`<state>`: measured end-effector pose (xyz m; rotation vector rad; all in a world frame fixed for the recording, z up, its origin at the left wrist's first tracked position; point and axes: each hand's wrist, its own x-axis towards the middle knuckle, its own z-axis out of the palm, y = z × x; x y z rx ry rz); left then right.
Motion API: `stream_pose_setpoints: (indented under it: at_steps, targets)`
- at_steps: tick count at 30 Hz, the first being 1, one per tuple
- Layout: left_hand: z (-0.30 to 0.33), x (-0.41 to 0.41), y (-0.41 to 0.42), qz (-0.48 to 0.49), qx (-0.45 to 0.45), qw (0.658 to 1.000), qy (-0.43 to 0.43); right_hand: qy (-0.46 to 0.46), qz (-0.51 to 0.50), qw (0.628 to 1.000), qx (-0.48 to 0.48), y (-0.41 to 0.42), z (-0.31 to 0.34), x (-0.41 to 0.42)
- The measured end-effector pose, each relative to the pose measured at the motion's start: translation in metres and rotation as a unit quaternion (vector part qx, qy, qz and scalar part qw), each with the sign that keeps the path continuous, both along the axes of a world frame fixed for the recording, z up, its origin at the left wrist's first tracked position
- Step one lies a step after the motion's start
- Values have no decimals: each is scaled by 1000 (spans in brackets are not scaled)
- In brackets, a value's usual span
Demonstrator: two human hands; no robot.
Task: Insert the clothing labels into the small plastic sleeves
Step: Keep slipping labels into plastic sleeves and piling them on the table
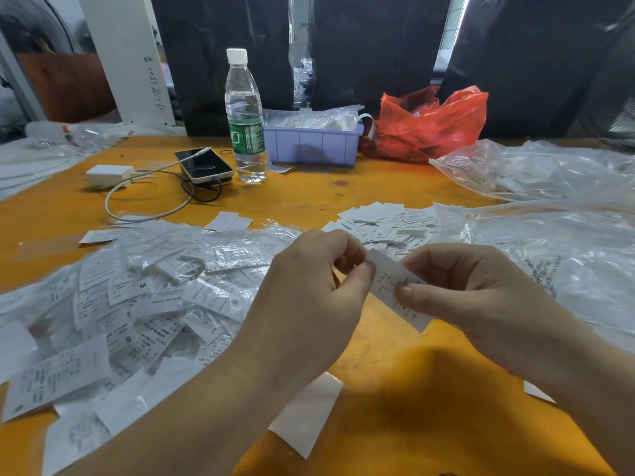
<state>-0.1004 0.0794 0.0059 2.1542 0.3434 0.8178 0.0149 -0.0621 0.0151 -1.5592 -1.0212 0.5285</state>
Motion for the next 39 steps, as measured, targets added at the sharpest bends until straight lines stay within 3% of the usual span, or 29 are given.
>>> stream_pose_setpoints:
  at_steps: [7,14,24,28,32,39]
  targets:
    - [0,1,0,-25,-14,999,21,-11,8,1000,-23,0,-5,1]
    - [-1,1,-2,-90,-106,990,34,-25,18,999,-29,-2,-1,5]
    - [17,-1,14,-90,-110,985,96,-6,14,998,-59,-3,0,4]
    - [31,-11,51,-17,-12,983,182,-97,-52,993,-49,-7,5,3]
    - [31,-17,67,81,109,948,288,-148,-68,986,-45,-9,9,1]
    - [28,-24,85,198,206,896,341,-172,-70,982,-45,-9,8,1]
